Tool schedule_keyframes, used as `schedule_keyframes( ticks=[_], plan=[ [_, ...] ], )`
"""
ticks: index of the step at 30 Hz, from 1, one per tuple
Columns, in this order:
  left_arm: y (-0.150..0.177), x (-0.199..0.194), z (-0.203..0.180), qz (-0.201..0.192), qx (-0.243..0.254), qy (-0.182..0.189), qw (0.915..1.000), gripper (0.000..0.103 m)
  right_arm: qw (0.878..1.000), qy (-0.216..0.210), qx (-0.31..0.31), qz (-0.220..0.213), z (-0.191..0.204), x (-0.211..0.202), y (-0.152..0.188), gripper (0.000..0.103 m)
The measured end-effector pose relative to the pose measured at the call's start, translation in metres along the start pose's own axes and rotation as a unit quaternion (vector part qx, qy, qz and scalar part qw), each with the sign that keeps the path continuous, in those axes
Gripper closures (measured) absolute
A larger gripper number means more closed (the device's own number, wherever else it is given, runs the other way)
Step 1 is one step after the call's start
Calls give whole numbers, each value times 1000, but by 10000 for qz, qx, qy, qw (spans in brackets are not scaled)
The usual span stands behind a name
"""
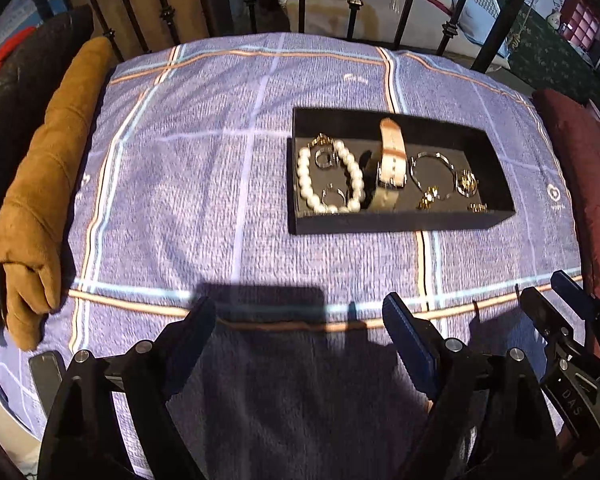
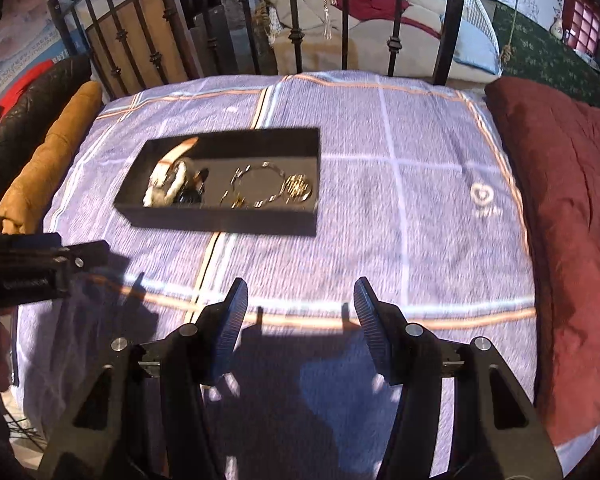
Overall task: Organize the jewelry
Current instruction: 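Grasp the white earring card on the sheet with right tool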
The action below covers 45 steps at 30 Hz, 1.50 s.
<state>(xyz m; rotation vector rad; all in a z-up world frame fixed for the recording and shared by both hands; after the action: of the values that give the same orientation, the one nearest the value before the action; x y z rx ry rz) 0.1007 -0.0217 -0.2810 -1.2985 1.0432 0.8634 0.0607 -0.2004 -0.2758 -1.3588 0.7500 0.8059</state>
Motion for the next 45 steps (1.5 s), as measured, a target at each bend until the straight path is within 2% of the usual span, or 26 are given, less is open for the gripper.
schedule_keyframes(
  ticks=[6, 15, 34, 45],
  plan=[
    [36, 12, -1, 226, 20, -83, 9997, 20, 9989, -286, -260, 260, 35, 4, 33, 47],
    [53, 8, 26, 92, -185, -126, 9997, 20, 9980, -368, -404, 330, 56, 11, 45, 47],
    [49, 26, 10, 161, -96, 16, 9998, 20, 9972, -288, -543, 416, 62, 26, 47, 47],
    [49, 33, 13, 99, 123, -201, 9997, 17, 9967, -244, -603, 486, 67, 35, 49, 47]
  ],
)
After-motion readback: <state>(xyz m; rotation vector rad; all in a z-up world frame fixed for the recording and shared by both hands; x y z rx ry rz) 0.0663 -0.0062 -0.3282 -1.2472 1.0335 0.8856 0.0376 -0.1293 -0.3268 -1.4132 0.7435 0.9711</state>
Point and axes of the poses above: each gripper's, at about its wrist camera, not at the fingertips, and x roughly the way its jaws point, z to its left, y to its underside, the point moved 9 cm from there along x, roughly the way its jaws point, and after that the axes turned 3 degrees about -x, right-handed, at the moved point
